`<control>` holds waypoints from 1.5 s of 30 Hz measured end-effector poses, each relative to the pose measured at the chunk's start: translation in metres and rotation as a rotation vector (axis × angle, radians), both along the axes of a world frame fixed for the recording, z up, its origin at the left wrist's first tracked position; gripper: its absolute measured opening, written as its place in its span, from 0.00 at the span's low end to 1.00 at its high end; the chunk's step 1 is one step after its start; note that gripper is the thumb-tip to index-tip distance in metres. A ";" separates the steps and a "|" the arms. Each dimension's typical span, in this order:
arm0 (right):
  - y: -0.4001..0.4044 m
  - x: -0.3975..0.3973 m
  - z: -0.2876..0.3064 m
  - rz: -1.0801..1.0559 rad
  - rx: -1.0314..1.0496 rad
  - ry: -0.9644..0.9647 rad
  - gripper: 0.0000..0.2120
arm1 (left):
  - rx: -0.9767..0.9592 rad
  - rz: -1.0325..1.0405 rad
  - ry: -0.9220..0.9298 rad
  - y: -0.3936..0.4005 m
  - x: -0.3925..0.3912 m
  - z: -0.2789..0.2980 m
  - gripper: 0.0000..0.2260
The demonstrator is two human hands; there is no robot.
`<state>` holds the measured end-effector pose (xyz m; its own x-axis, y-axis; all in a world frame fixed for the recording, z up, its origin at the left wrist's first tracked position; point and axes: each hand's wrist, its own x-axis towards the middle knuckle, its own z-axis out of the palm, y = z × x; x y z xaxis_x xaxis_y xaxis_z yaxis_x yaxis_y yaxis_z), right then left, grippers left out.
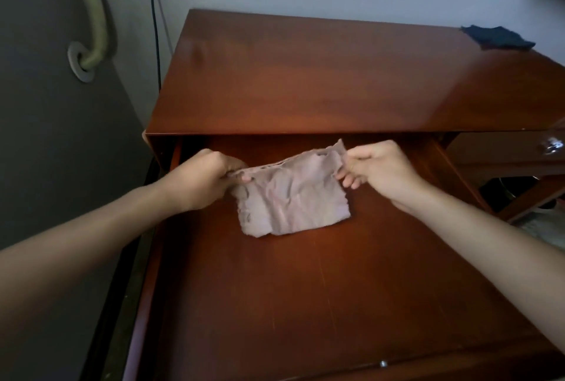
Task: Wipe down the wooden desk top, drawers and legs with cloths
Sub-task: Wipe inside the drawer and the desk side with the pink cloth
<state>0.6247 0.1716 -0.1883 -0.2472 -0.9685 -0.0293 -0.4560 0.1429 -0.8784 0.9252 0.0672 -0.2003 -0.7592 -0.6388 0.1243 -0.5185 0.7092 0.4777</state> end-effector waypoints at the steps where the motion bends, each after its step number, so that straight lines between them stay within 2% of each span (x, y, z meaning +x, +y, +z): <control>1: 0.000 -0.005 0.006 -0.026 -0.058 -0.057 0.10 | -0.147 -0.059 0.027 0.000 0.003 0.004 0.05; 3: 0.002 -0.014 0.019 -0.022 -0.239 -0.083 0.11 | -0.410 -0.101 0.052 0.004 0.003 0.013 0.17; 6: 0.014 -0.022 0.044 0.041 -0.485 0.065 0.06 | -0.611 -0.114 0.128 0.009 0.001 0.036 0.19; 9: 0.024 -0.028 0.053 0.153 -0.431 0.243 0.04 | -0.483 -0.161 0.170 0.006 0.003 0.049 0.17; 12: 0.026 -0.028 0.042 0.202 -0.231 0.291 0.07 | -0.200 -0.173 0.050 0.012 -0.006 0.044 0.24; 15: 0.026 -0.020 0.028 0.213 -0.016 0.357 0.08 | 0.050 -0.180 -0.095 0.033 -0.029 0.017 0.19; 18: 0.025 -0.010 0.018 0.137 0.079 0.327 0.08 | -0.085 -0.181 -0.393 0.042 -0.048 -0.022 0.33; 19: 0.024 -0.008 0.016 0.114 0.100 0.298 0.08 | -0.159 -0.188 -0.421 0.043 -0.052 -0.031 0.33; 22: 0.023 -0.005 0.009 0.056 0.099 0.274 0.09 | -0.308 -0.234 -0.332 0.043 -0.057 -0.035 0.19; 25: 0.019 -0.005 0.009 0.000 0.048 0.211 0.11 | -0.354 -0.263 -0.194 0.035 -0.056 -0.021 0.24; 27: 0.014 -0.008 0.015 -0.036 -0.028 0.156 0.10 | -0.395 -0.225 -0.080 0.023 -0.050 -0.008 0.21; 29: 0.010 -0.011 0.027 -0.059 -0.135 0.123 0.10 | -0.526 -0.151 0.007 0.012 -0.046 0.017 0.16; 32: 0.005 -0.011 0.055 -0.069 -0.346 -0.006 0.08 | -0.729 -0.055 0.092 0.013 -0.046 0.071 0.17; 34: 0.011 -0.011 0.076 -0.047 -0.471 -0.075 0.08 | -0.816 -0.067 0.143 0.023 -0.043 0.105 0.17; 36: 0.029 -0.014 0.091 0.039 -0.508 -0.055 0.08 | -0.783 -0.169 0.194 0.039 -0.035 0.123 0.17; 40: 0.077 -0.025 0.074 0.280 -0.315 0.194 0.05 | -0.462 -0.477 0.056 0.076 -0.023 0.097 0.12; 43: 0.096 -0.032 0.035 0.584 -0.002 0.744 0.06 | -0.196 -0.552 -0.155 0.087 -0.028 0.044 0.16; 45: 0.100 -0.033 0.019 0.753 0.270 1.047 0.20 | -0.217 -0.524 -0.204 0.080 -0.033 0.010 0.20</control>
<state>0.5922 0.2718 -0.1696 0.3224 -0.8721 -0.3681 -0.9432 -0.3289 -0.0469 0.8921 0.1473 -0.1898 -0.9883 -0.1499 0.0288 -0.1399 0.9652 0.2210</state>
